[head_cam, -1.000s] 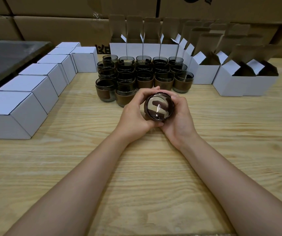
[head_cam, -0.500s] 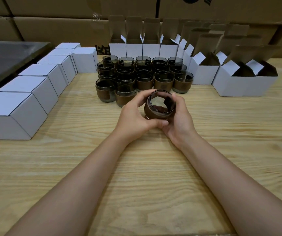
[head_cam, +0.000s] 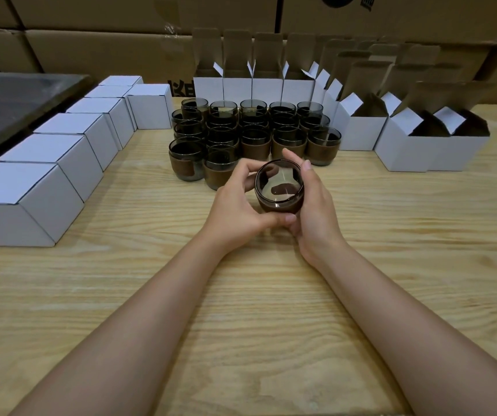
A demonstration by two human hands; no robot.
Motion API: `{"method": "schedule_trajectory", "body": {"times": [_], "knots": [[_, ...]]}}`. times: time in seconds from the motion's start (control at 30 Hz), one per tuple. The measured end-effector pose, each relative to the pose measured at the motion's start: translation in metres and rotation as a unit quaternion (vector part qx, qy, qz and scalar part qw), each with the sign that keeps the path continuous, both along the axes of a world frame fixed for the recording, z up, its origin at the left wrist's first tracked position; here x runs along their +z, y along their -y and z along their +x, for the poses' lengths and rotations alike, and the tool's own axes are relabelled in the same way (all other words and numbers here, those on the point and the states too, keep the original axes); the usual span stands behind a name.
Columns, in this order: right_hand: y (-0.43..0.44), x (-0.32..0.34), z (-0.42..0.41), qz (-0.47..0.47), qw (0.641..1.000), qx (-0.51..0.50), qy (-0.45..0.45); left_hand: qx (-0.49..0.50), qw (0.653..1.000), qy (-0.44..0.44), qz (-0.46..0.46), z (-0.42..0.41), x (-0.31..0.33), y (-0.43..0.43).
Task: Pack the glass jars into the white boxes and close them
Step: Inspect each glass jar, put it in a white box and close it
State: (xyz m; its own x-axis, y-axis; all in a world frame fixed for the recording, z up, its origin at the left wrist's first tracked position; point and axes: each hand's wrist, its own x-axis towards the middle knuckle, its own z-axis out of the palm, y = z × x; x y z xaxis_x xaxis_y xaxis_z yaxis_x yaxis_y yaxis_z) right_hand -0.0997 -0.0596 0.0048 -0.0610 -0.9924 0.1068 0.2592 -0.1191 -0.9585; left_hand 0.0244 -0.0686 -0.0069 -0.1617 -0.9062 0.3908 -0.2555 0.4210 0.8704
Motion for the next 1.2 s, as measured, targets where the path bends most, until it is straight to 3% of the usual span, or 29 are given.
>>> {"method": "schedule_trajectory", "body": {"times": [0.33,0.53,0.77,1.2], "knots": [[0.0002,-0.0031,-0.0046,-0.048,0.997,0.054,-0.001,0.031,0.998,0.009,-0.047,-0.0031,0.0002,-0.0005],[0.0021,-0.0025,-0.0027,0.024,0.998,0.008,0.057,0.027,0.996,0.032,-0.085,-0.0046,-0.0015,-0.001],[0.0046,-0.0036,-0.0079,0.061,0.992,0.045,0.101,0.043,0.992,0.049,-0.108,-0.0066,-0.0003,-0.0031],[0.0022,-0.0016,-0.0035,0.029,0.996,0.008,0.084,0.042,0.996,0.042,-0.071,-0.0052,0.0,-0.0023]]}}
